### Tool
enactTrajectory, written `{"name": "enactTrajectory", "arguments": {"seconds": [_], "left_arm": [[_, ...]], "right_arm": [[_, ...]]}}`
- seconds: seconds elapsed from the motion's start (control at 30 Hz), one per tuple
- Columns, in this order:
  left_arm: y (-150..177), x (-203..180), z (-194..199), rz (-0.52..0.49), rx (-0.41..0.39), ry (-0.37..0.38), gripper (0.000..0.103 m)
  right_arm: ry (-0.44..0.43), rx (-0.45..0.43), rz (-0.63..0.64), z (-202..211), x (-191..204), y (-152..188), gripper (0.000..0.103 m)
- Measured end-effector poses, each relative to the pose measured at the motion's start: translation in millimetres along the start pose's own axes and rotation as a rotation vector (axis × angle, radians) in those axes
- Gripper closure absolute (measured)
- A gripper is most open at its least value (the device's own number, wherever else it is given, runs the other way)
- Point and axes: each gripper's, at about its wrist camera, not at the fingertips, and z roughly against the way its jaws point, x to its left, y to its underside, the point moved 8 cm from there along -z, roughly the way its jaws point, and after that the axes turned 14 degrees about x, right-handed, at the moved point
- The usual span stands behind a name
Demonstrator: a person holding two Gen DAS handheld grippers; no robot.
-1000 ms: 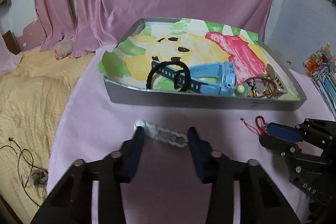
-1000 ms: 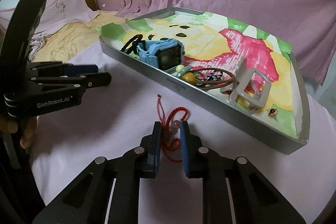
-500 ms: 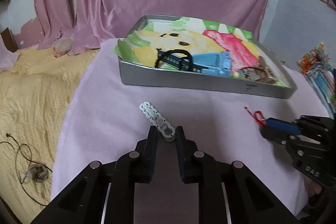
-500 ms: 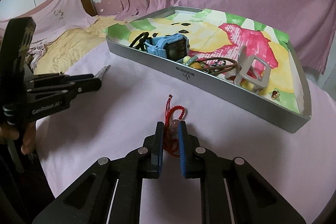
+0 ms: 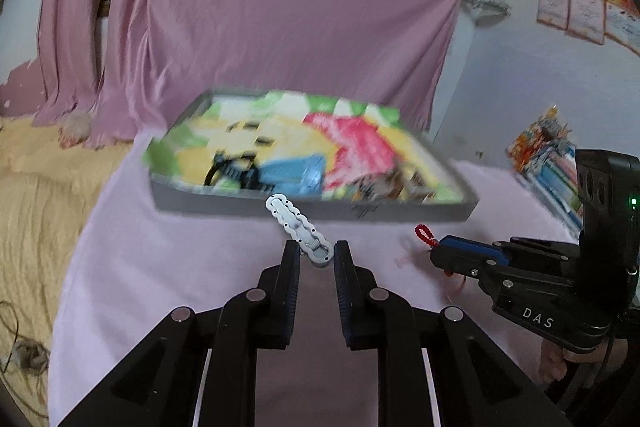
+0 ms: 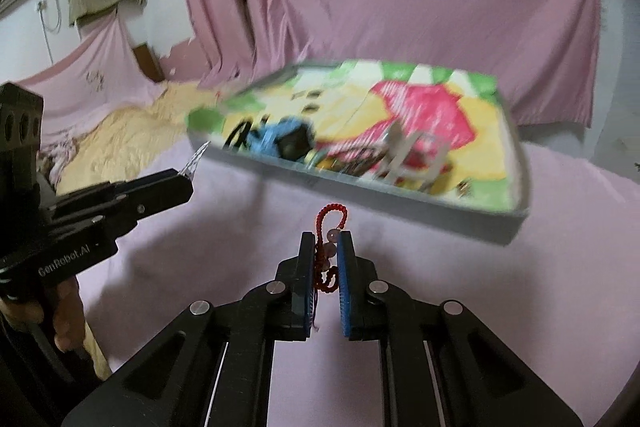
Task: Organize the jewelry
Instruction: 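Carry the link strip and red bracelet into the tray and open both tools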
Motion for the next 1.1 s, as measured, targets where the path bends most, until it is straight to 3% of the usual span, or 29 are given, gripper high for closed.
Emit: {"name": "enactTrajectory", "arguments": {"seconds": [0.13, 0.43, 0.8, 1.1], "left_arm": [[-19.2, -15.4, -0.9, -0.029, -0.042, 0.012, 0.087], [-55.4, -43.3, -29.6, -0.074, -0.041, 0.044, 0.087], [-63.9, -51.1, -79.9, -0.060, 0.093, 0.030, 0.087], [-58.9, -50.0, -91.9, -0.061, 0.139, 0.020, 0.087]], "right_arm": [[0.021, -0.059, -0.031, 14.1, -17.6, -14.9, 0.093], [0.073, -0.130, -0.116, 12.9, -56.2, -44.4, 0.093], [0.114, -0.052, -0.165, -22.7, -80.3, -47.1, 0.093], [0.110, -0.004, -0.175, -35.4, -81.9, -41.8, 0.092]]}}
